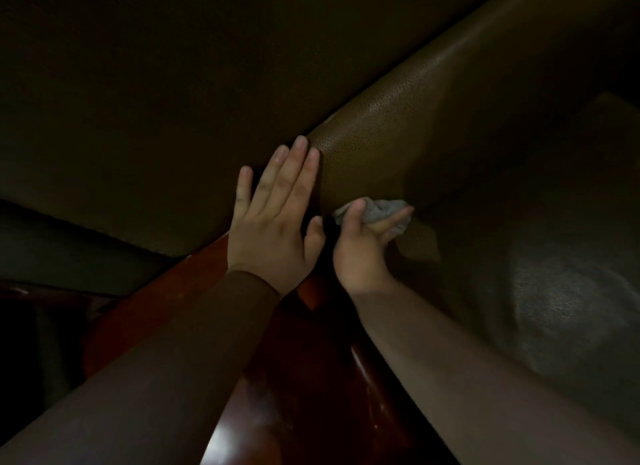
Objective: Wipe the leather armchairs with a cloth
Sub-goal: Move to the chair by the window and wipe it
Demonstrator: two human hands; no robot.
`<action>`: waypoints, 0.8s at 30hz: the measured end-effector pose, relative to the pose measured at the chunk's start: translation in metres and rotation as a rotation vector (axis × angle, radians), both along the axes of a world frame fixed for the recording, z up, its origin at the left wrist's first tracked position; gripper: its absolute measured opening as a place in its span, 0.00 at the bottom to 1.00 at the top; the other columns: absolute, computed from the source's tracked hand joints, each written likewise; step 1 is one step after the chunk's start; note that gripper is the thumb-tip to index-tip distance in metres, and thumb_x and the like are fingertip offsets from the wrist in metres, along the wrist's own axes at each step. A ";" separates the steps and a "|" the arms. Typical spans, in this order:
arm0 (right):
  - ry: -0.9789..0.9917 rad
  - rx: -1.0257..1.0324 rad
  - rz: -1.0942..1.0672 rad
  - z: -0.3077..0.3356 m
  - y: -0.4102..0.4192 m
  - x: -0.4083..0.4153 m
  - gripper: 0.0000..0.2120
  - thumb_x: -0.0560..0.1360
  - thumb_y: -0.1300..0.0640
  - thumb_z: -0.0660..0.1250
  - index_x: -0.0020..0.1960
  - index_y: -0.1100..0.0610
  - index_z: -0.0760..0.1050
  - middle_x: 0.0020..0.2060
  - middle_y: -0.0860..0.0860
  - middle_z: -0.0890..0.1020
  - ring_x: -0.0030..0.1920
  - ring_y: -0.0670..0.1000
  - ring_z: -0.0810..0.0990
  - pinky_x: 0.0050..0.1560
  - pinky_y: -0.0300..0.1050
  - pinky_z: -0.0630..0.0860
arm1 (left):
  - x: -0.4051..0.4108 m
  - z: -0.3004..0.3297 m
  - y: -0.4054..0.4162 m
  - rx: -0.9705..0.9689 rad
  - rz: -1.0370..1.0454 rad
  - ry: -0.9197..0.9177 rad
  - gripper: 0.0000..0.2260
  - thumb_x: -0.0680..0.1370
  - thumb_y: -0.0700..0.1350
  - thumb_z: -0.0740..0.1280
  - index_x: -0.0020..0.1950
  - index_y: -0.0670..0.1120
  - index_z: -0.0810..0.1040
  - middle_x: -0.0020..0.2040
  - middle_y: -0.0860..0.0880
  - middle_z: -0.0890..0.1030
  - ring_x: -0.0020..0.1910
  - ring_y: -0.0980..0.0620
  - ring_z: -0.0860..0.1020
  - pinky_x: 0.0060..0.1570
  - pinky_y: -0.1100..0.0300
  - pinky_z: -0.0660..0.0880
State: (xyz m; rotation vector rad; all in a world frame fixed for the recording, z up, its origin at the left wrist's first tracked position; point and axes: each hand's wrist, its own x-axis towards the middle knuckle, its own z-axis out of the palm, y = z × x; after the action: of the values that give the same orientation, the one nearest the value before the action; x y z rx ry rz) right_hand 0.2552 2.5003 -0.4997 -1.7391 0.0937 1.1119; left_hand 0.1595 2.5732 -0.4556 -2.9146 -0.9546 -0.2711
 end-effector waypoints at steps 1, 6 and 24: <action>0.016 -0.038 0.042 0.003 0.000 0.001 0.41 0.85 0.37 0.52 0.81 0.47 0.26 0.83 0.59 0.40 0.82 0.63 0.48 0.78 0.58 0.55 | -0.001 0.002 0.000 -0.015 0.001 -0.005 0.35 0.81 0.52 0.59 0.86 0.48 0.51 0.87 0.49 0.53 0.85 0.52 0.48 0.82 0.48 0.37; -0.430 0.048 -0.088 0.035 0.017 0.061 0.37 0.87 0.42 0.51 0.83 0.51 0.29 0.82 0.61 0.34 0.82 0.62 0.36 0.79 0.59 0.36 | -0.001 0.003 0.001 -0.032 -0.011 -0.066 0.32 0.82 0.52 0.57 0.86 0.48 0.54 0.86 0.49 0.55 0.85 0.53 0.49 0.81 0.49 0.37; -0.618 0.168 0.255 0.023 0.012 0.028 0.42 0.80 0.30 0.48 0.79 0.41 0.24 0.81 0.59 0.30 0.81 0.64 0.33 0.78 0.73 0.48 | -0.002 0.002 0.004 -0.033 0.001 -0.080 0.27 0.86 0.50 0.53 0.86 0.49 0.54 0.86 0.49 0.56 0.85 0.53 0.50 0.82 0.51 0.37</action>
State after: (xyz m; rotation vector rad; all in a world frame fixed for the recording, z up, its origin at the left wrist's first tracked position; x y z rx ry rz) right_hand 0.2834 2.5127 -0.4763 -1.8977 -0.5984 0.6866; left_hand 0.1574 2.5771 -0.4539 -2.9539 -0.9808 -0.3784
